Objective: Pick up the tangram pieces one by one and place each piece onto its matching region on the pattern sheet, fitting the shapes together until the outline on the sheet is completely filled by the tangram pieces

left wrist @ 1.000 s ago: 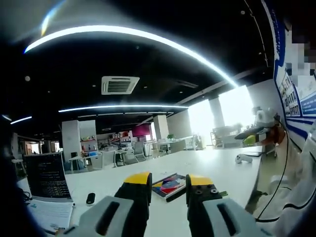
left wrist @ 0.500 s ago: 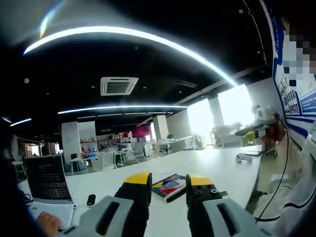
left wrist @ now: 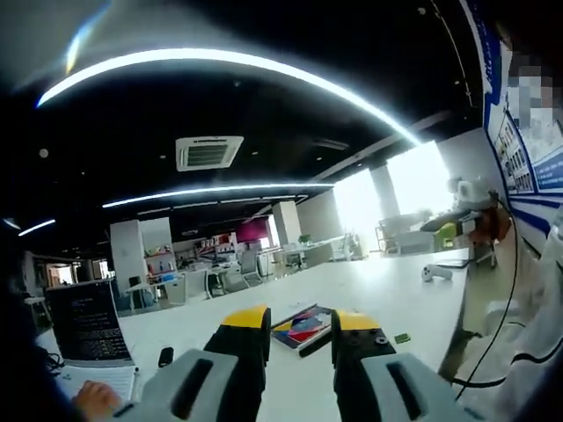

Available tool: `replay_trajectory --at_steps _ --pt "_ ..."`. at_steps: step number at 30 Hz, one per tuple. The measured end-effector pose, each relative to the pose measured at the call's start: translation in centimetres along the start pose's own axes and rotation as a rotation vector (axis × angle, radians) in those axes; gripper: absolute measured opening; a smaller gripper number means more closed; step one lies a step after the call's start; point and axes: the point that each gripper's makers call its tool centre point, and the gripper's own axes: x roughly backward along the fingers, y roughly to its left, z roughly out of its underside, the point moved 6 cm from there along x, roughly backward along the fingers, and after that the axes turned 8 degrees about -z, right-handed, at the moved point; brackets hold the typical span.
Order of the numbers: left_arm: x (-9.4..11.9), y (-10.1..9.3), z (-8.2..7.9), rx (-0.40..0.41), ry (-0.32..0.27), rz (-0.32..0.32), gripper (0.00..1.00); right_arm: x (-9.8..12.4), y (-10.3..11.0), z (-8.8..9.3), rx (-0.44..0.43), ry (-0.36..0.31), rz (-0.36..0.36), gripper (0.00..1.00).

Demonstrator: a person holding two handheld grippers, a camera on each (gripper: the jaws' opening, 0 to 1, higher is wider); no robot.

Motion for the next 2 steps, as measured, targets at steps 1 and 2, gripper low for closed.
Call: replay_trajectory --at_steps 1,2 --pt "0.0 0.0 0.0 0.0 0.0 0.0 0.29 0.0 0.0 0.0 0.0 0.0 0.0 0.41" --pt "0.0 0.0 0.0 0.0 0.0 0.0 0.28 0.0 0.0 0.0 0.0 0.0 0.0 0.41"
